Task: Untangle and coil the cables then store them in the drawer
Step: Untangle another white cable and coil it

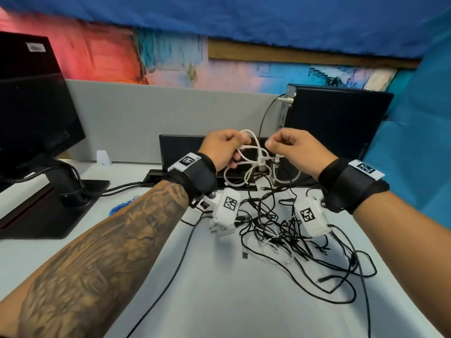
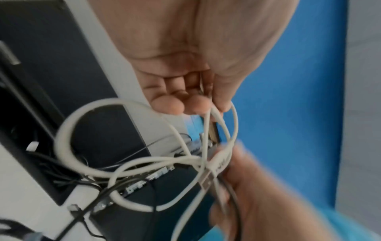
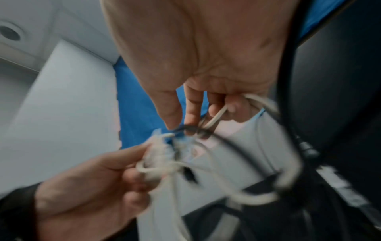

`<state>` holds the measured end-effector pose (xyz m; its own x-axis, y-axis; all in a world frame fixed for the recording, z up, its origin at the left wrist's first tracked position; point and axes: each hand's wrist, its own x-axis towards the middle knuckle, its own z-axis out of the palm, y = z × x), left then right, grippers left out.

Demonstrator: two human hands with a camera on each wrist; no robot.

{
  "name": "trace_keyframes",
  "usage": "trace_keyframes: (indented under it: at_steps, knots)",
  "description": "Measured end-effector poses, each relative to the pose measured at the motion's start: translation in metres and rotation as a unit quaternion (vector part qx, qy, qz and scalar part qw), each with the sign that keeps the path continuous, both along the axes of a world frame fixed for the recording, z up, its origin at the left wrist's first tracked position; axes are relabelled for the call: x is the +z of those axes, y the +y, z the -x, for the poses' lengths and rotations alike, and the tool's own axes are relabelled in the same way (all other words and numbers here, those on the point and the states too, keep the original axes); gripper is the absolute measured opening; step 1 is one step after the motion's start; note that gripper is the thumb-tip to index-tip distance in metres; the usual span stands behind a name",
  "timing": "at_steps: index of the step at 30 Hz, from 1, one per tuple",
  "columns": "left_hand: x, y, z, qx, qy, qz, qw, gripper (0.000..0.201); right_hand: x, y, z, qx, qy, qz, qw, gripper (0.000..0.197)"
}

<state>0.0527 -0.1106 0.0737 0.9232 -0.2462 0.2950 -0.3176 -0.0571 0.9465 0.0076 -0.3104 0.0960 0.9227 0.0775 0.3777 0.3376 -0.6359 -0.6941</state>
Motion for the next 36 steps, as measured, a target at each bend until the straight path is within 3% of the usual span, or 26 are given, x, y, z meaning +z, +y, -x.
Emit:
trace_keyframes:
  at_steps: [5, 9, 12, 14, 16, 18, 21, 24, 27, 29, 30, 32, 34, 36]
  knots:
    - [0.021, 0.034, -0.011, 0.037, 0.061, 0.200, 0.977, 0.023, -0.030, -0.035, -0.002, -0.040, 0.100, 0.132, 0.985, 0.016]
    - [0.030, 0.053, -0.017, 0.052, 0.047, 0.187, 0.980, 0.023, -0.055, -0.057, -0.008, -0.075, 0.163, 0.181, 0.967, 0.022]
    - [0.034, 0.049, -0.012, 0.025, 0.040, 0.170, 0.984, 0.022, -0.050, -0.045, -0.007, -0.070, 0.122, 0.184, 0.973, 0.025]
    - [0.038, 0.043, -0.008, 0.008, 0.040, 0.170, 0.985, 0.022, -0.042, -0.026, -0.001, -0.049, 0.075, 0.119, 0.989, 0.037]
    - [0.042, 0.038, -0.006, 0.000, 0.040, 0.177, 0.983, 0.022, -0.032, -0.005, 0.006, 0.031, 0.078, 0.050, 0.995, 0.044]
    - [0.046, 0.037, -0.004, 0.001, 0.037, 0.182, 0.983, 0.023, -0.027, 0.011, 0.010, 0.109, 0.102, 0.083, 0.985, 0.031]
    - [0.051, 0.041, -0.005, -0.004, 0.039, 0.190, 0.981, 0.022, -0.019, 0.017, 0.010, 0.111, 0.070, 0.161, 0.978, 0.015]
    - [0.053, 0.044, -0.003, -0.039, 0.052, 0.255, 0.965, 0.021, -0.013, 0.016, 0.009, 0.113, 0.074, 0.129, 0.982, 0.013]
    - [0.058, 0.039, -0.003, -0.080, 0.091, 0.329, 0.936, 0.023, -0.026, 0.031, 0.007, 0.133, 0.104, 0.136, 0.976, 0.038]
    - [0.063, 0.036, -0.005, -0.093, 0.110, 0.355, 0.924, 0.025, -0.043, 0.043, 0.006, 0.113, 0.077, 0.174, 0.975, 0.024]
    - [0.066, 0.037, -0.005, -0.082, 0.109, 0.350, 0.927, 0.026, -0.047, 0.046, 0.006, 0.101, 0.061, 0.170, 0.978, 0.012]
    - [0.068, 0.041, -0.006, -0.040, 0.075, 0.280, 0.956, 0.024, -0.044, 0.042, 0.004, 0.067, 0.042, 0.128, 0.989, 0.016]
    - [0.064, 0.043, -0.002, 0.009, 0.008, 0.113, 0.994, 0.013, -0.027, 0.036, 0.001, 0.032, 0.022, 0.036, 0.999, 0.022]
    - [0.051, 0.037, 0.005, 0.009, -0.039, -0.095, 0.995, 0.009, -0.007, 0.033, -0.002, 0.040, 0.022, -0.081, 0.996, 0.028]
